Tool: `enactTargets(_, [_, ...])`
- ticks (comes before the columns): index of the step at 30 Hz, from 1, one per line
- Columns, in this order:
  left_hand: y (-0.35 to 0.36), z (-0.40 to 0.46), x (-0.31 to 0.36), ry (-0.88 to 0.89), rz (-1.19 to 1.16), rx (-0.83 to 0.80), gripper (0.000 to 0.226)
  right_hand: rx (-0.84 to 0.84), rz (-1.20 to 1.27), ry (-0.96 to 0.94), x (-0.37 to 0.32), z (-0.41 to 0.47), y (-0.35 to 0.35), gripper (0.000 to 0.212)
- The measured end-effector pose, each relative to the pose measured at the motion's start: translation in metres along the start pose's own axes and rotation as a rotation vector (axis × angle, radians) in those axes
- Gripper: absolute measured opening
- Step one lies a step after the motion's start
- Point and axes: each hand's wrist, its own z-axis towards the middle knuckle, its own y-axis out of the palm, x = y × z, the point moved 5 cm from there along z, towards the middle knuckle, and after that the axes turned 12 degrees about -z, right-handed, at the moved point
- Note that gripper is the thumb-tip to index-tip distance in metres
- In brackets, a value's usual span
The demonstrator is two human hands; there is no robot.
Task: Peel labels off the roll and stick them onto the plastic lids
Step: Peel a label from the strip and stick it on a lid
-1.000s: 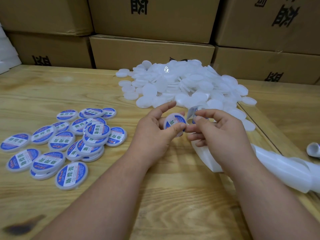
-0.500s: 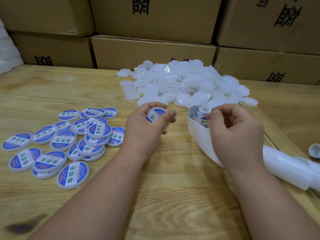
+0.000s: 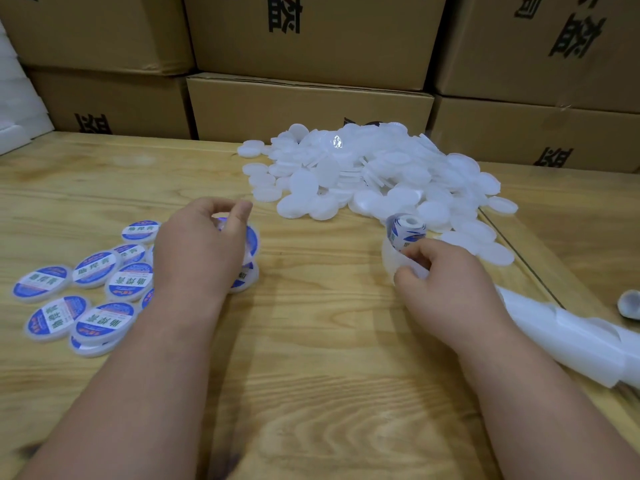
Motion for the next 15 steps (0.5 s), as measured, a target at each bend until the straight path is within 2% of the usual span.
enactTargets(2, [0.001, 0.003, -0.008, -0.059, 0.212, -0.027, 0.033, -0.005, -0.012, 0.025, 0.003, 0.001, -0.003, 0.008])
enactTargets(4, [0.008, 0.0, -0.006, -0.045, 0.425, -0.021, 0.041, -0.021, -0.012, 0.054, 0.007, 0.002, -0.005, 0.012])
enactTargets(7, [0.031, -0.021, 0.019, 0.143, 0.344, -0.074, 0.046, -0.059, -0.027, 0.075, 0.007, 0.001, -0.004, 0.013])
enactTargets(10, [0.072, -0.059, 0.042, 0.382, 0.232, -0.314, 0.052, -0.089, -0.027, 0.05, 0.002, -0.002, -0.002, 0.012])
enactTargets(12, [0.098, -0.077, 0.051, 0.446, 0.185, -0.45, 0.065, -0.097, -0.023, 0.017, 0.0, -0.003, -0.002, 0.011])
enactTargets(15, [0.125, -0.083, 0.056, 0.438, 0.157, -0.528, 0.082, -0.137, -0.046, 0.001, 0.001, -0.003, -0.004, 0.009])
